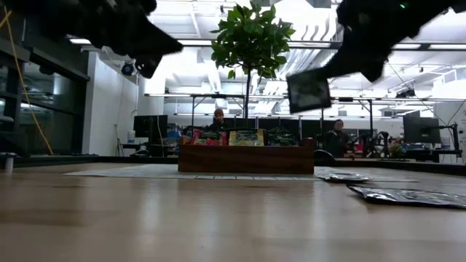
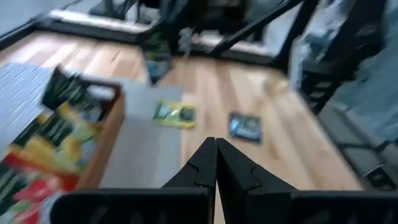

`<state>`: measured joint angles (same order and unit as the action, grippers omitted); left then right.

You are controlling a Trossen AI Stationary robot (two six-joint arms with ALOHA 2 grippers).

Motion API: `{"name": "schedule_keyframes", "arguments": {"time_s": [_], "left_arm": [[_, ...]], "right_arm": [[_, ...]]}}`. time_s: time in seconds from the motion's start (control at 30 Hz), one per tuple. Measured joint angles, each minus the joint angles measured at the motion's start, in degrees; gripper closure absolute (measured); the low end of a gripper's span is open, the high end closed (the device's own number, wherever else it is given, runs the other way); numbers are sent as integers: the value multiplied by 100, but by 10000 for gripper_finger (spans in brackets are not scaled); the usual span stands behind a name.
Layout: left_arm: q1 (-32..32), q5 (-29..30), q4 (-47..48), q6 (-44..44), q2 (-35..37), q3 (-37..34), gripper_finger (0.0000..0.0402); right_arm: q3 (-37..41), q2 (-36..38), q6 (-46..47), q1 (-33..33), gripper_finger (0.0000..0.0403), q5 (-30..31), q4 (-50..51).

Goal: Pick & Place Tea
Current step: Put the violet tea bag into the right section of the wooden organizer

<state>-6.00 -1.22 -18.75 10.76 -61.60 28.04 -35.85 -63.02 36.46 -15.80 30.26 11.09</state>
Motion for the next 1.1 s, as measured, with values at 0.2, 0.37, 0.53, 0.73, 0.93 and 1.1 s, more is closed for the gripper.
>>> {"name": "schedule_keyframes", "arguments": {"time_s": [0.2,0.37,0.53,0.73,0.93,1.1], "left_arm": [[0,-406,-1166,7,6,-353,401],[0,-591,-1648,-3,4,-501,401],[0,-727,-1920,-6,4,-566,401],[0,-725,-1918,-19,4,-566,401],[0,-724,-1918,-19,4,-566,401],[0,-723,-1918,-39,2,-566,401]], "right_arm": [[-286,-26,-1425,736,403,-391,-35],[-273,-35,-1904,1311,403,-948,-178],[-273,-37,-2449,1833,403,-1413,-476],[-273,-39,-2902,2481,403,-2099,-669],[-267,-105,-3216,2846,403,-2695,-741],[-265,-122,-3547,3027,403,-2977,-798]]}}
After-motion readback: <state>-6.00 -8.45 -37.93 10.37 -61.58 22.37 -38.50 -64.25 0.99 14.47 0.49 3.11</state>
